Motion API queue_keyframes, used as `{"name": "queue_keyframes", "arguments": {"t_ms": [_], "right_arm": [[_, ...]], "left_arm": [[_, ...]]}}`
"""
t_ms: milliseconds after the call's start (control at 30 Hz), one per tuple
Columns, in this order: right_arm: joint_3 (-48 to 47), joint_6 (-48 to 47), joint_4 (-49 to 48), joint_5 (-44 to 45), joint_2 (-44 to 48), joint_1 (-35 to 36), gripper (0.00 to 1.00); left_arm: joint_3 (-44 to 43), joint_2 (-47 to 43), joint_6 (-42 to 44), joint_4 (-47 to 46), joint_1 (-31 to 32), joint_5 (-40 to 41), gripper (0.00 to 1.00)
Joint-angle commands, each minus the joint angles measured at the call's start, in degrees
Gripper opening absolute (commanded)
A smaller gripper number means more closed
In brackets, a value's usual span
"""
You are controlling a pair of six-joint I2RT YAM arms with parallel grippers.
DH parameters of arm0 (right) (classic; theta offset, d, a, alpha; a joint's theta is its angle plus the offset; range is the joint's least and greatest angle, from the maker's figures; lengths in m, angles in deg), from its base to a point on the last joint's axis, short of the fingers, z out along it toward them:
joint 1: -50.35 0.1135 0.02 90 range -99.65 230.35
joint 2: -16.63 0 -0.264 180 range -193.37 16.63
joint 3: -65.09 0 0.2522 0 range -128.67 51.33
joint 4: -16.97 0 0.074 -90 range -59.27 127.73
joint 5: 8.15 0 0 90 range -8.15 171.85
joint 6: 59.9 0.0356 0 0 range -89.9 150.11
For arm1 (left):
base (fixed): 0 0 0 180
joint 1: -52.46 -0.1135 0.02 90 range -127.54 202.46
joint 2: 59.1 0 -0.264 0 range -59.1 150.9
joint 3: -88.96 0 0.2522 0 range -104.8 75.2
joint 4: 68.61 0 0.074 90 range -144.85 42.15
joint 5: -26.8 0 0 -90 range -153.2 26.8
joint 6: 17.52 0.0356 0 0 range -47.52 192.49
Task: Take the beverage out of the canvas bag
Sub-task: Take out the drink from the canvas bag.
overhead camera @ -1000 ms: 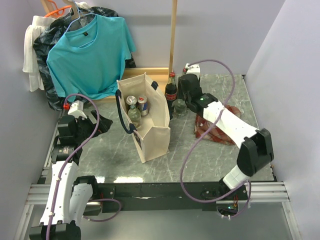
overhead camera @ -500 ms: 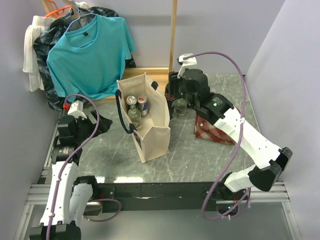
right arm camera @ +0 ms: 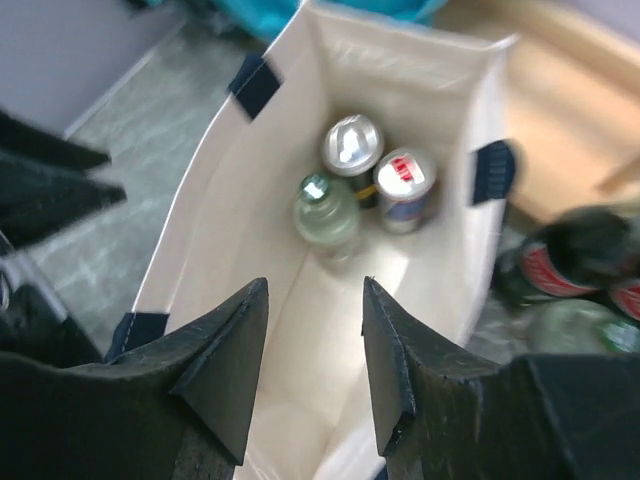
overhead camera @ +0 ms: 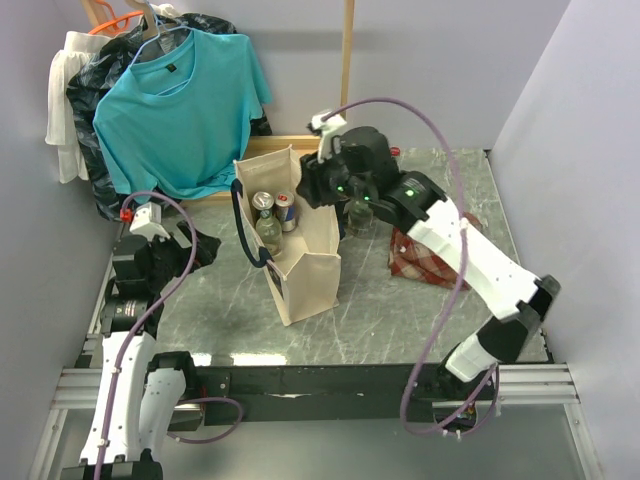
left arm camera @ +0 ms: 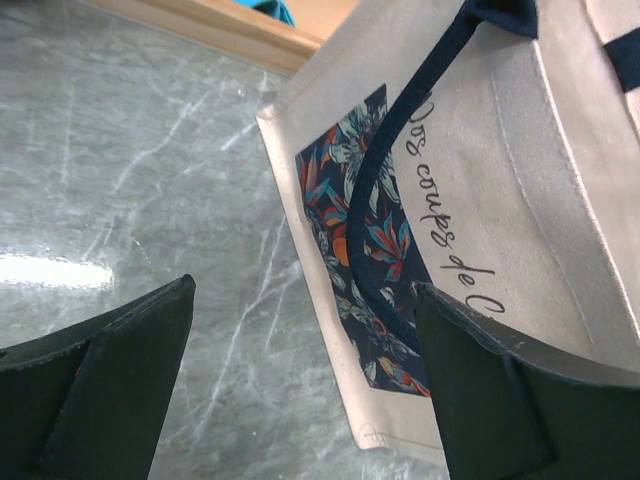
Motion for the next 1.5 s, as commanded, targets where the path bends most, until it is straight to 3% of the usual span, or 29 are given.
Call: {"name": "queue_keyframes", "arguments": {"t_ms": [0,133,400,700,1033,1267,1467], "right_arm": [[-1.77,-2.11,2.19,-8.02,-3.48,0.44,0.49],[-2.40,-2.64,3.60,-12.49,-6.82,0.53,0.45],[3.32,-2.46,2.63,-15.23,-5.16,4.31,0.45],[6.92,-1.59,0.79,-10.24,-3.22,8.79,0.47],[-1.51,-4.13,1.14,-2.50,-10.95,8.36,0.55],[-8.35,-4.05,1.57,-5.74,-17.19,5.63,0.55],[-7.58,-4.31,0.62,-7.23,-19.57,3.96,0.55]], "left_arm": [[-1.13,-2.43,-0.99,-0.96,0.93,4.18,0.96],[-1.40,-3.05,-1.44,0.26,2.77,7.52,0.96],[-1.92,-1.03,-1.79,1.23,4.45,9.98,0.96],[-2.01,-1.03,-2.14,1.76,7.70,11.47,0.96],[-2.19,0.73,-2.75,2.73,11.21,14.55,0.96],[-2.72,2.66,-3.63,4.31,14.72,16.93,0.96],[-3.15,4.24,-3.98,5.10,18.07,19.82,0.96]]}}
